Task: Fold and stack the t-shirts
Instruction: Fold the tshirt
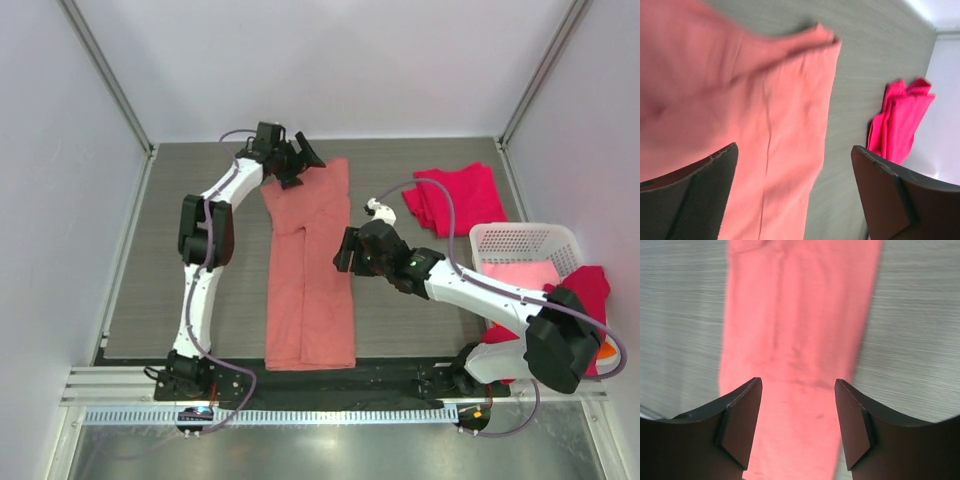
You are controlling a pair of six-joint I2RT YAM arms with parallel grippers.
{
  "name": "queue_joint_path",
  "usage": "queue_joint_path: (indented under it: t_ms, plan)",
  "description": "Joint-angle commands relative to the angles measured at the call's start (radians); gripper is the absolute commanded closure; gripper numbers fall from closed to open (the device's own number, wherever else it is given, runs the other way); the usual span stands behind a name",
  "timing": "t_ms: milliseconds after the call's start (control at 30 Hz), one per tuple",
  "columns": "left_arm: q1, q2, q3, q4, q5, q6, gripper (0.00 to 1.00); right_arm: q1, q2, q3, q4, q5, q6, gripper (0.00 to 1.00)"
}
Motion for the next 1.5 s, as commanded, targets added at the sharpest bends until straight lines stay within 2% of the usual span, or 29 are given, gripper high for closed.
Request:
queue_joint_path:
  t_ms: [0,33,67,133,167,233,267,300,467,667,800,867,933,1200,1333,1467]
  plan:
    - [-0.006,-0.284,-0.157,0.092,0.074,0.062,0.03,-0.031,-0.046,-0.048,0.019,-0.037,-0.048,0.34]
    - [-0.006,-0.329,-0.208,0.089,0.057,0.073,0.0,-0.035,-0.05,-0.069,0.018,-0.058,-0.037,0.34]
    - [-0.005,-0.429,-0.315,0.083,0.035,0.076,0.0,-0.035,-0.05,-0.08,0.012,-0.075,-0.028,0.34]
    - [-0.008,-0.533,-0.441,0.054,-0.02,0.076,0.0,-0.035,-0.051,-0.112,-0.01,-0.118,0.004,0.35]
    - [-0.009,-0.58,-0.575,0.052,-0.026,0.076,0.0,-0.034,-0.05,-0.123,-0.02,-0.15,0.018,0.36]
    - [-0.02,-0.731,-0.708,0.049,-0.051,0.087,0.0,-0.022,-0.057,-0.172,-0.03,-0.184,0.038,0.38]
    - [-0.025,-0.777,-0.835,0.043,-0.08,0.099,0.01,-0.017,-0.065,-0.189,-0.034,-0.186,0.065,0.39]
    - [-0.032,-0.877,-0.895,0.037,-0.098,0.102,0.02,0.006,-0.074,-0.204,-0.04,-0.186,0.076,0.41]
    - [-0.081,-1.145,-1.26,0.002,-0.17,0.101,0.06,0.06,-0.088,-0.243,-0.08,-0.229,0.16,0.47]
    - [-0.151,-1.424,-1.548,-0.093,-0.161,0.053,0.1,0.263,-0.142,-0.286,-0.128,-0.142,0.328,0.48]
    - [-0.189,-1.623,-1.664,-0.167,-0.157,-0.023,0.12,0.356,-0.189,-0.321,-0.157,-0.085,0.449,0.5]
    - [-0.235,-1.738,-1.701,-0.199,-0.184,-0.088,0.15,0.394,-0.212,-0.343,-0.157,-0.059,0.504,0.53]
    - [-0.293,-1.788,-1.712,-0.23,-0.221,-0.147,0.18,0.416,-0.211,-0.352,-0.154,-0.051,0.538,0.53]
    - [-0.405,-1.799,-1.79,-0.291,-0.241,-0.252,0.26,0.46,-0.166,-0.347,-0.154,-0.013,0.572,0.51]
    - [-0.422,-1.828,-1.833,-0.296,-0.239,-0.275,0.34,0.46,-0.131,-0.34,-0.156,-0.009,0.569,0.53]
    - [-0.43,-1.871,-1.844,-0.359,-0.247,-0.281,0.36,0.46,-0.1,-0.343,-0.151,-0.011,0.562,0.57]
